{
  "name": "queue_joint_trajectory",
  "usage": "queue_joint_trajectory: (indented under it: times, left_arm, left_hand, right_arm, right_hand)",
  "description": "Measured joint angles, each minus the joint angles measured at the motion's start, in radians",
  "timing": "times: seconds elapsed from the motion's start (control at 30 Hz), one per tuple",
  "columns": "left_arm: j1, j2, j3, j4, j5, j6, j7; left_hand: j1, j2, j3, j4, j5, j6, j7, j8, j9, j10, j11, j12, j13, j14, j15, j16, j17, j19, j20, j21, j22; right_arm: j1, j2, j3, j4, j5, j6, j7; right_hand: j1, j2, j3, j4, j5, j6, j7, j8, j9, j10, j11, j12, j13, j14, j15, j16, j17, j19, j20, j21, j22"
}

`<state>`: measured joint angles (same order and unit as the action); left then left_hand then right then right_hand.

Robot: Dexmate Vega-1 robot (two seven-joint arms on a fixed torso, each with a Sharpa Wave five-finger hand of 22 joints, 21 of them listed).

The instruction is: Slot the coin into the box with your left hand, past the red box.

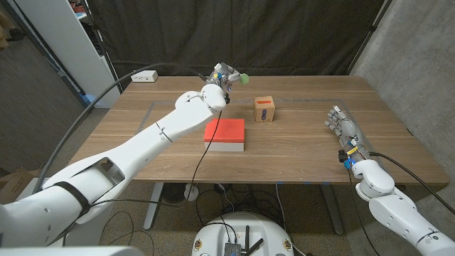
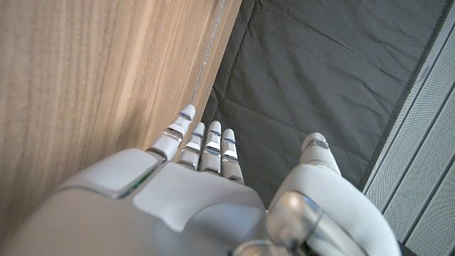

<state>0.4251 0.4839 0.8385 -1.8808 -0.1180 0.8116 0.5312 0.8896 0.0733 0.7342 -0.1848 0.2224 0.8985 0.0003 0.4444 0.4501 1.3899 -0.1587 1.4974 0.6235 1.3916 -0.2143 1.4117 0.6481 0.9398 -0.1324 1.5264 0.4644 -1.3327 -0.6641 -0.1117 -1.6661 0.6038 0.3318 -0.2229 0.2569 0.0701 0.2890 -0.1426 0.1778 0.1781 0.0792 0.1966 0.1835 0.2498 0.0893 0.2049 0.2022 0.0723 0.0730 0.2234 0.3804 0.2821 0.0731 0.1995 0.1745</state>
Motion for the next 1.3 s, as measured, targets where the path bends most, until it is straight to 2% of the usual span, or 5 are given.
queue_joint_trajectory:
  times: [0.3,0.43,0.57,1.13,1.3]
  left_arm:
    - [-0.063,-0.055,0.111,0.052,0.199,0.064,-0.025]
    - [-0.07,-0.062,0.121,0.057,0.256,0.095,-0.046]
    - [-0.109,-0.105,0.165,0.093,0.301,0.139,-0.08]
    - [-0.206,-0.212,0.236,0.2,0.345,0.264,-0.203]
    - [-0.209,-0.216,0.239,0.205,0.344,0.288,-0.226]
  left_hand:
    - [0.0,0.0,0.0,0.0,0.0,0.0,0.0,0.0,0.0,0.001,0.001,0.002,0.004,0.0,0.0,0.005,0.008,-0.002,-0.002,0.004,-0.001]
    - [0.001,-0.001,0.0,0.0,0.0,0.0,0.0,0.0,0.0,0.001,0.001,0.002,0.004,0.0,0.0,0.005,0.008,-0.002,-0.002,0.004,-0.001]
    - [0.001,-0.001,0.0,0.0,0.0,0.0,0.0,0.0,0.0,0.001,0.001,0.002,0.006,0.0,0.0,0.005,0.006,-0.002,-0.002,0.004,-0.004]
    - [0.001,-0.001,0.0,0.0,0.0,0.004,0.002,-0.008,-0.001,0.0,0.0,0.002,0.011,0.0,0.0,0.005,0.008,-0.002,-0.002,0.004,-0.01]
    - [0.001,-0.002,0.0,0.0,0.0,0.004,0.002,-0.012,0.0,-0.002,-0.002,0.002,0.007,0.0,0.0,0.005,0.007,-0.002,-0.002,0.004,-0.01]
  right_arm:
    - [-0.01,0.0,0.007,0.001,0.007,0.004,0.004]
    - [-0.013,-0.001,0.009,0.001,0.008,0.005,0.005]
    - [-0.015,-0.001,0.01,0.001,0.011,0.005,0.007]
    - [-0.014,-0.002,0.009,0.009,0.015,0.002,0.014]
    - [-0.012,-0.002,0.007,0.013,0.015,0.002,0.014]
  right_hand:
    - [0.0,0.0,0.0,0.0,0.0,0.0,0.0,0.0,0.0,0.0,0.0,0.0,0.0,0.0,0.0,0.0,0.0,0.0,0.0,0.0,0.0]
    - [0.0,0.0,0.0,0.0,0.0,0.0,0.0,0.0,0.0,0.0,0.0,0.0,0.0,0.0,0.0,0.0,0.0,0.0,0.0,0.0,0.0]
    - [0.0,0.0,0.0,0.0,0.0,0.0,0.0,0.0,0.0,0.0,0.0,0.0,0.0,0.0,0.0,0.0,0.0,0.0,0.0,0.0,0.0]
    - [0.0,0.0,0.0,0.0,0.0,0.0,0.0,0.0,0.0,0.0,0.0,0.0,0.0,0.0,0.0,0.0,0.0,0.0,0.0,0.0,0.0]
    - [0.0,0.0,0.0,0.0,0.0,0.0,0.0,0.0,0.0,0.0,0.0,0.0,0.0,0.0,0.0,0.0,0.0,0.0,0.0,0.0,0.0]
